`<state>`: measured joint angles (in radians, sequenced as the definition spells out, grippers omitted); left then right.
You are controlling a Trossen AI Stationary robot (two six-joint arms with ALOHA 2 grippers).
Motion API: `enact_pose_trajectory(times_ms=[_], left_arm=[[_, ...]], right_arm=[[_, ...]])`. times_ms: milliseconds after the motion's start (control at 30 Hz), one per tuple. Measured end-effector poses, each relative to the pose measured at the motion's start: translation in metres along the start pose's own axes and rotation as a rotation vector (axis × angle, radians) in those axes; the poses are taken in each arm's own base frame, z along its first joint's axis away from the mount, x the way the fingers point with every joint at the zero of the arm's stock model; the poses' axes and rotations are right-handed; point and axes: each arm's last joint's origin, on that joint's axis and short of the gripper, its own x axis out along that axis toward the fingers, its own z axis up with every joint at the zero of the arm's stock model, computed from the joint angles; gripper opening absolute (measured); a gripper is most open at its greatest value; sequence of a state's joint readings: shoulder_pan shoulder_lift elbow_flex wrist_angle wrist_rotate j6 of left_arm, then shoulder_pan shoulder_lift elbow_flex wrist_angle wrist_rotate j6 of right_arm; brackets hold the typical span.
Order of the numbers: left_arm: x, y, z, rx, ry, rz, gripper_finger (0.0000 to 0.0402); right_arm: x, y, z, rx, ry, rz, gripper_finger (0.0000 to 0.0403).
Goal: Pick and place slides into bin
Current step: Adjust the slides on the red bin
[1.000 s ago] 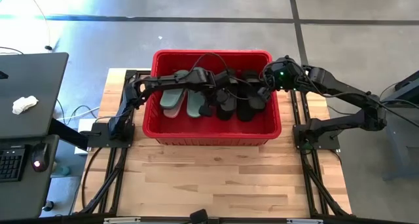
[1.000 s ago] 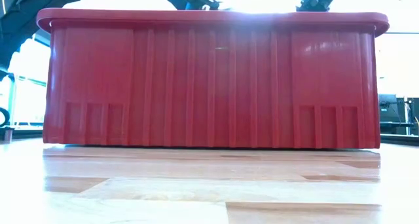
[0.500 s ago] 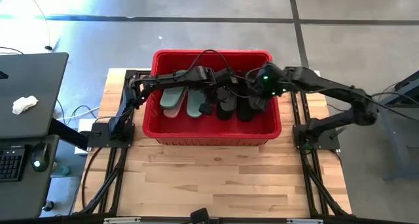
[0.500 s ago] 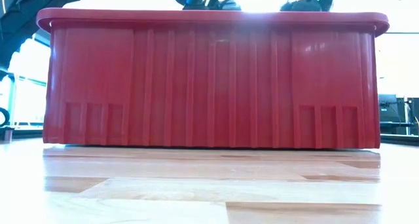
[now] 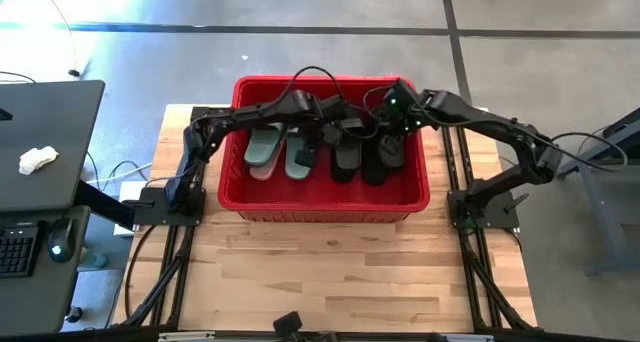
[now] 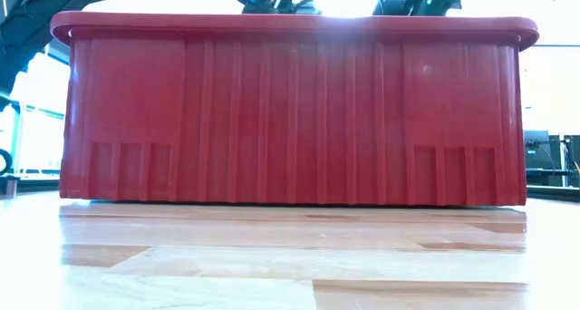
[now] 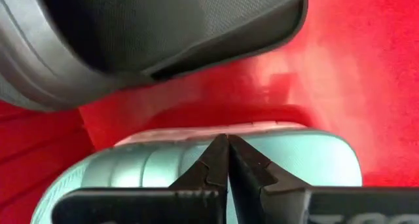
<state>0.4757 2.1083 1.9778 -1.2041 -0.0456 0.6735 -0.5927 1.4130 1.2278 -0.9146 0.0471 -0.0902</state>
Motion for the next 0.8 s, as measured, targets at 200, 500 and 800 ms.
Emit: enact_pose_trajectory(times_ms=[200,500,800], left_arm=[[-0.002,0.009,-0.015,-0.035,0.040,-0.023,0.0002],[-0.006,0.022,-0.036,-0.088,0.083,-0.064,0.0000],[-0.040,0.026,-0.045,-0.094,-0.038,-0.033,0.0000]], right_arm=[[-0.004,-0.008,0.000,-0.013,-0.039,0.083,0.0000],[-0.004,-0.007,0.002,-0.069,-0.064,0.131,0.0000],[0.002,-0.011,0.005,-0.132,-0.090,0.149,0.0000]])
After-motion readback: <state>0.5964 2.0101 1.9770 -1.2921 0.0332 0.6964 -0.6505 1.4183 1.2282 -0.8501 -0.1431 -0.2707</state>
